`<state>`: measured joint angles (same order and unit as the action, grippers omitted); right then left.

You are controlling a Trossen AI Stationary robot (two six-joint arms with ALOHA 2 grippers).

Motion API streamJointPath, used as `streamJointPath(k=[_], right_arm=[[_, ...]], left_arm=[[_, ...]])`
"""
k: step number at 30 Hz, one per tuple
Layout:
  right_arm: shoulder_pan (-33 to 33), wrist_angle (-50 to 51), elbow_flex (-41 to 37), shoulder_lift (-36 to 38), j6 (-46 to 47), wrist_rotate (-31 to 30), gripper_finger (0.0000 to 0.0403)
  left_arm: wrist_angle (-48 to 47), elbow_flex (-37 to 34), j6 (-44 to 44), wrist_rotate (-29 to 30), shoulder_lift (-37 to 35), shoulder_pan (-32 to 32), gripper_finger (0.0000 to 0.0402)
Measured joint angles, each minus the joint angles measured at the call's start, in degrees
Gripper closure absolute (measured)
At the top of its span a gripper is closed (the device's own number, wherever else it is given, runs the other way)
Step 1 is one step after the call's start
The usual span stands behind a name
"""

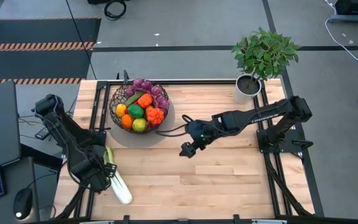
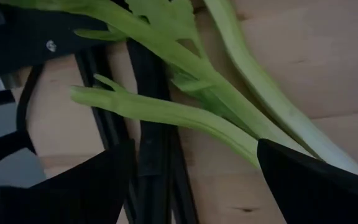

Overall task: Build produce basket
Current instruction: Put the green celery into the black wire basket

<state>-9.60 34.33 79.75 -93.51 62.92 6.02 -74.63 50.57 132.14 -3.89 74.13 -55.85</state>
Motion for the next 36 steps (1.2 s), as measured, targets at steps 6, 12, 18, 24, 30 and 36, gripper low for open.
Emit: streamJointPath(k=[6,12,18,24,30,36], right_arm=[[-1.3,0.0,0.0,0.0,-3.3,3.9,0.003],[-0.7,0.8,0.0,0.8,-7.0,5.0,0.003],[0.3,2.9,0.0,5.9,-8.7,-1.0,0.003],[0.8,3.1,0.0,12.2,-12.7,-10.4,0.003],[0.8,3.2,0.0,16.1,-12.7,-16.9,0.003],[-1.0,3.3,0.0,16.4,-3.0,-23.1,0.003]], left_arm=[[7.4,0.0,-3.4,7.5,0.0,3.3,0.0059],[15.2,0.0,-11.3,11.1,0.0,5.2,0.0059],[19.4,0.0,-24.8,4.8,0.0,6.8,0.0059],[22.0,0.0,-45.5,3.5,0.0,7.9,0.0059],[20.0,0.0,-77.7,1.1,0.0,9.1,0.0059],[10.4,0.1,-104.6,2.0,0.0,9.6,0.0059]])
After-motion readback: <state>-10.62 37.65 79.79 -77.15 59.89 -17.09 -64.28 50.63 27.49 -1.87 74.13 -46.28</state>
